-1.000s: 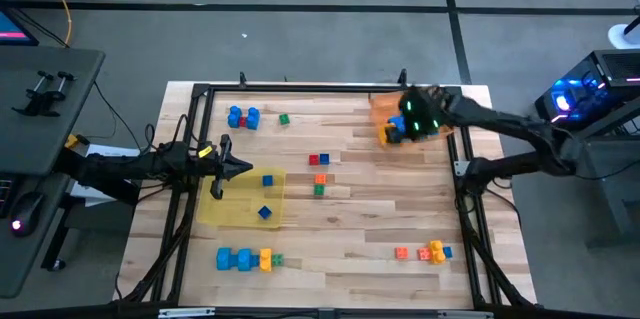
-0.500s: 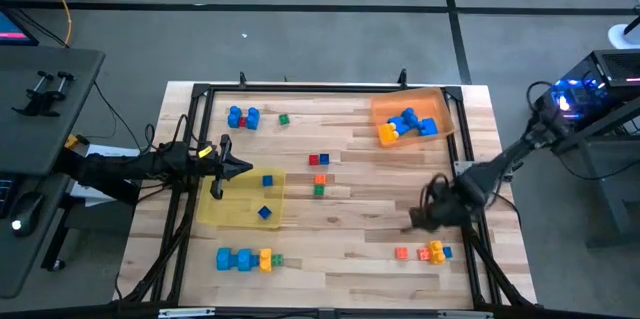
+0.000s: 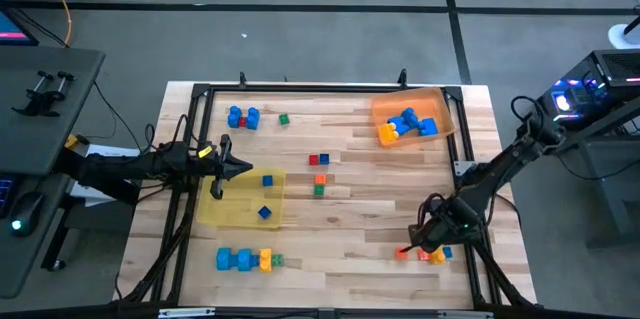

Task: Sort blocks by size
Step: Put the large yellow 2 stud game piece into the orange bin

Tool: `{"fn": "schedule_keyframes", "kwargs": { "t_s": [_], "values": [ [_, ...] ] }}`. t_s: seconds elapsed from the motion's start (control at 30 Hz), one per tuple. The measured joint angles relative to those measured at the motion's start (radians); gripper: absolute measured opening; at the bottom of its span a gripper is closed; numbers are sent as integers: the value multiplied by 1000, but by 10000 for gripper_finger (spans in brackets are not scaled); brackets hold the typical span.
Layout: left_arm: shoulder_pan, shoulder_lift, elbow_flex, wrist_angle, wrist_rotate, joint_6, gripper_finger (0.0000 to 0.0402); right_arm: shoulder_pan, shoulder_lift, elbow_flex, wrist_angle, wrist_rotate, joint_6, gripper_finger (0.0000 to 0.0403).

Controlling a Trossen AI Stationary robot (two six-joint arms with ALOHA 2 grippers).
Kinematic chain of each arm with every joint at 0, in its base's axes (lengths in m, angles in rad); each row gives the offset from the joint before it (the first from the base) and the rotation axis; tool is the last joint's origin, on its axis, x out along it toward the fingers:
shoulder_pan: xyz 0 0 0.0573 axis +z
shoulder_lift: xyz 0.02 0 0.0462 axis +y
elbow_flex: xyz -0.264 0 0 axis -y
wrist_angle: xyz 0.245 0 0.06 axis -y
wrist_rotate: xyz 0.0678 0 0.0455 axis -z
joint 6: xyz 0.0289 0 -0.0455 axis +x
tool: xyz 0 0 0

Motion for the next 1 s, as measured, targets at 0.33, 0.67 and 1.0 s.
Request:
{"fn": "schedule_keyframes", "kwargs": {
  "t_s": [0.33,0.67,1.0],
  "values": [
    [0,0,0,0,0,0,0,-11,-1,-124,193,-18,-24,316],
    [0,0,0,0,0,0,0,-31,-1,-166,210,-66,-73,187],
    [0,0,0,0,0,0,0,-135,-62,11,1,-32,-335,107]
  ]
}}
